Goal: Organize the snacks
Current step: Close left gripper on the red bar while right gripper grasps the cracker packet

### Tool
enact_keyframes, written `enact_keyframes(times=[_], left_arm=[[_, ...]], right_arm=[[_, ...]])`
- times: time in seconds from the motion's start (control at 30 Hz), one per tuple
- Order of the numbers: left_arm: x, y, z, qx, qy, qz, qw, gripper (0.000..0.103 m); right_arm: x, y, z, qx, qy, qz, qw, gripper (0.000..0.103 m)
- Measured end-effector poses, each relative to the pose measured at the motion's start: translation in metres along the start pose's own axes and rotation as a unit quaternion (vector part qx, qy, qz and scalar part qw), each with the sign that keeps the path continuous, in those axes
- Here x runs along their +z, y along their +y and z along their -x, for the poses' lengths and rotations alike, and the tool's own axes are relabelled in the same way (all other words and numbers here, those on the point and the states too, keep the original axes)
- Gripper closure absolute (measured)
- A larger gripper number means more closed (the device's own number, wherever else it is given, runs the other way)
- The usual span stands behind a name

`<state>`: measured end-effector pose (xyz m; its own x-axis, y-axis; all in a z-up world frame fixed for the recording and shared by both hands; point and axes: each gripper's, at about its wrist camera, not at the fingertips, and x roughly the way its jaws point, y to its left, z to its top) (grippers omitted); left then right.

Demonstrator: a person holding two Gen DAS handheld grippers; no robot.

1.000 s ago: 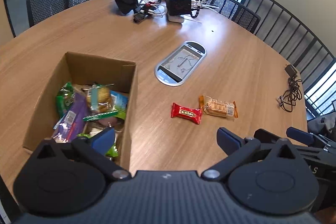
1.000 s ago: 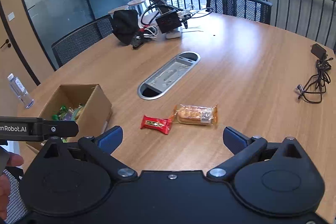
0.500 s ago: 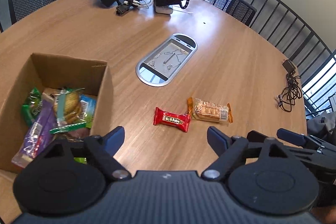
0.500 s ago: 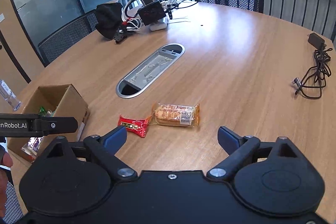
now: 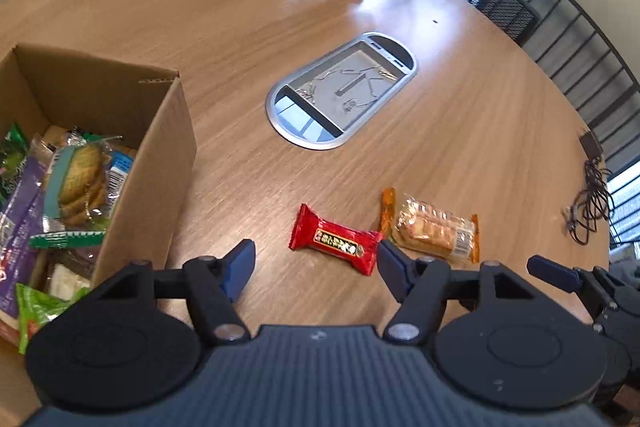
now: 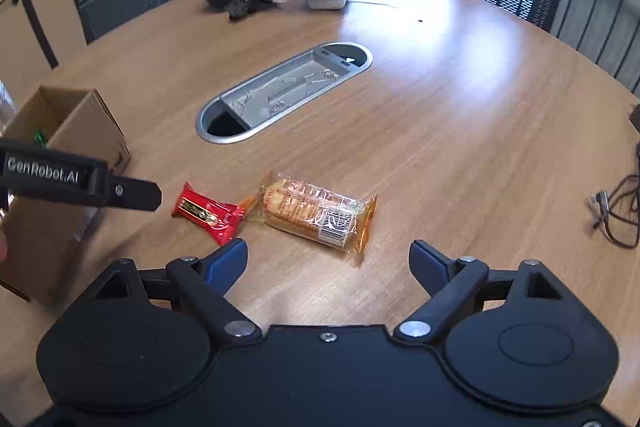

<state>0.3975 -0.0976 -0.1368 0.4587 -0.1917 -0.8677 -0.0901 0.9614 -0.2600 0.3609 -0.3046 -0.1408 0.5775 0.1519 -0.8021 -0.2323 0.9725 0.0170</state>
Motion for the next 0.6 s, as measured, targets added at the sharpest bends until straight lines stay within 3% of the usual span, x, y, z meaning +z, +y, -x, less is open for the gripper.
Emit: enact_keyframes(times=[0.23, 0.6], left_arm=[[0.015, 0.003, -0.03, 0.021, 0.017, 0.057, 0.998, 0.038], [0.022, -0.005, -0.062, 0.053, 0.043, 0.089, 0.9938, 0.038]], right_arm=[[0.015, 0.0, -0.026, 0.005, 0.014, 0.082, 0.996, 0.016], [0.032, 0.009, -0.056, 0.02, 0.033, 0.176, 0.984, 0.016]])
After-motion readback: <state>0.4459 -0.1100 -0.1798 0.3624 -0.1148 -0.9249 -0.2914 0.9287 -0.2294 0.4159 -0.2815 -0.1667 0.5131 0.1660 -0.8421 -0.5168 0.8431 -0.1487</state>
